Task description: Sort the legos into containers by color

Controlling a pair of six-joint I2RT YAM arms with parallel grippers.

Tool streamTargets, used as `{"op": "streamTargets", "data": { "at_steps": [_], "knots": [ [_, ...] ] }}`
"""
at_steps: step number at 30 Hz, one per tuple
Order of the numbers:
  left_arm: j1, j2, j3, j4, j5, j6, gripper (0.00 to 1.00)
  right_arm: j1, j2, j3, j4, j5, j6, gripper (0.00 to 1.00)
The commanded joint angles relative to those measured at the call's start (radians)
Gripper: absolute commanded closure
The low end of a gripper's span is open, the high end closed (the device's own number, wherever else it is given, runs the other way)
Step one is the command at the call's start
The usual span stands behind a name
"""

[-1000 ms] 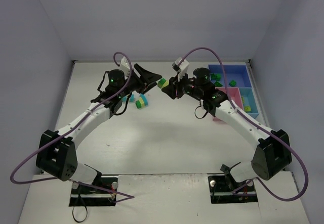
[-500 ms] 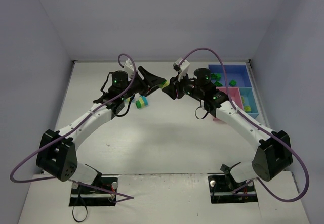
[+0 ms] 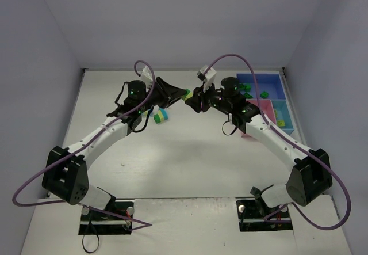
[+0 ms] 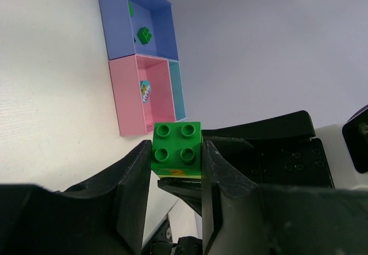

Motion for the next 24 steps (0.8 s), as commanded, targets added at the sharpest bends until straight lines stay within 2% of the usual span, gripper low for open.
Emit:
{"op": "streamTargets", "data": {
  "at_steps": [1, 4, 15, 21, 23, 24],
  "knots": [
    [-0.008, -0.009, 0.049, 0.086, 0.019, -0.009, 0.91, -0.001, -0.027, 0.028, 0.069, -0.005, -0.007, 0.99],
    [-0.007, -0.012, 0.044, 0.089, 0.017, -0.012, 1.0, -0.001, -0.026, 0.026, 0.069, -0.003, -0.008, 0.99],
    [0.081, -0.024, 0.056, 0.022, 0.032, 0.03, 1.0, -0.053, -0.108, -0.129, 0.032, 0.011, -0.013, 0.99],
    [0.093, -0.004, 0.076, 0.006, 0.022, 0.064, 1.0, -0.068, -0.132, -0.132, 0.002, 0.012, -0.021, 0.99],
    [0.095, 0.003, 0.086, -0.02, 0.016, 0.096, 1.0, -0.084, -0.128, -0.123, -0.018, 0.049, -0.027, 0.99],
    [0.095, 0.003, 0.089, -0.032, 0.016, 0.113, 1.0, -0.094, -0.122, -0.118, -0.055, 0.155, -0.022, 0.99]
  ]
}}
